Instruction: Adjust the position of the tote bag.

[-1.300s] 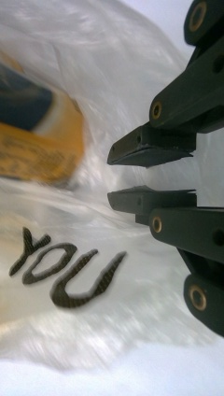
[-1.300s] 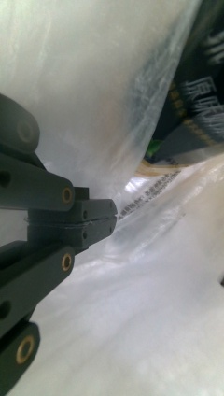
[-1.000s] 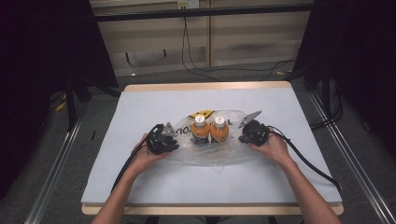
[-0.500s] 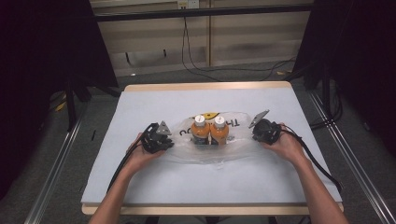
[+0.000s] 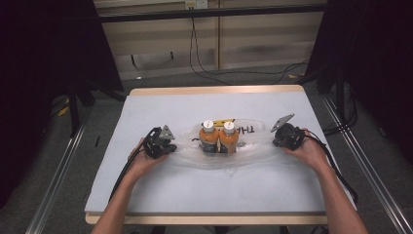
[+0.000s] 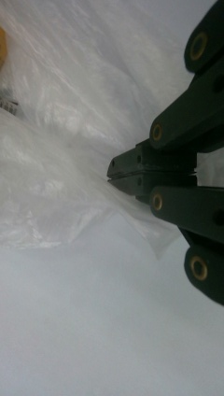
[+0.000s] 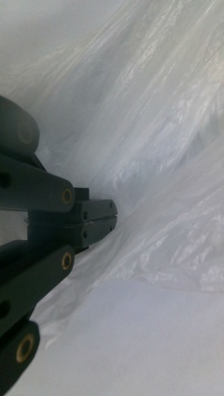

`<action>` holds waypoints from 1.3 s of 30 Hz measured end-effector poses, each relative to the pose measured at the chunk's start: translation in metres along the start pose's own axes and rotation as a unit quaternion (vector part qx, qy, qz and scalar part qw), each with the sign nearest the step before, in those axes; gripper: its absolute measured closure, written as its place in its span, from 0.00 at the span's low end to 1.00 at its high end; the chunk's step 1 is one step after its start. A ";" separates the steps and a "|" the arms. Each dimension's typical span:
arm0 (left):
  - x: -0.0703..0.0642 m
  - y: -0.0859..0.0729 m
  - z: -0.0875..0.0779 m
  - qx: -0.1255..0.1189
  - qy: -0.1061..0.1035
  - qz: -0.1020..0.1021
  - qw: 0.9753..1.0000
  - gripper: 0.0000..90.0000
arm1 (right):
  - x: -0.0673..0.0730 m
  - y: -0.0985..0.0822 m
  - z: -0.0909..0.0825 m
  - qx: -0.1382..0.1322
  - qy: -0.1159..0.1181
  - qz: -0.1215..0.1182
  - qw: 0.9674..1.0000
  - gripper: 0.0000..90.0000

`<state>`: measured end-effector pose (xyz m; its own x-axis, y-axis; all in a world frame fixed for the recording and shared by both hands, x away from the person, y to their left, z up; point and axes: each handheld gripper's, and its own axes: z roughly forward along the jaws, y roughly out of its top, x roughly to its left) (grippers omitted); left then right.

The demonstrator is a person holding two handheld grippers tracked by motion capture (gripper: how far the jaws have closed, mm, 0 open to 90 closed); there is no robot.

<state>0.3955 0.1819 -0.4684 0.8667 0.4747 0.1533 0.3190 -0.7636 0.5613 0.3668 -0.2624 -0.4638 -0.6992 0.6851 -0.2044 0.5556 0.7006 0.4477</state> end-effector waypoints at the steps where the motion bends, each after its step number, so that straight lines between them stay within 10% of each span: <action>1: 0.001 -0.002 0.000 -0.003 -0.002 -0.006 1.000 1.00 | -0.001 -0.001 0.000 0.003 -0.002 -0.003 1.000 1.00; 29: 0.006 -0.022 -0.018 0.013 -0.032 -0.016 0.999 1.00 | -0.010 -0.018 -0.005 -0.025 0.019 0.031 0.999 1.00; 39: 0.012 -0.028 -0.024 -0.035 -0.062 -0.061 0.996 1.00 | -0.011 -0.019 -0.008 -0.047 0.033 0.040 0.998 1.00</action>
<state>0.3874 0.2191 -0.4627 0.8648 0.5018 -0.0187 0.4018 -0.6691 0.6251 0.3602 -0.2847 -0.4629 -0.6838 0.7215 -0.1089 0.5685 0.6204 0.5403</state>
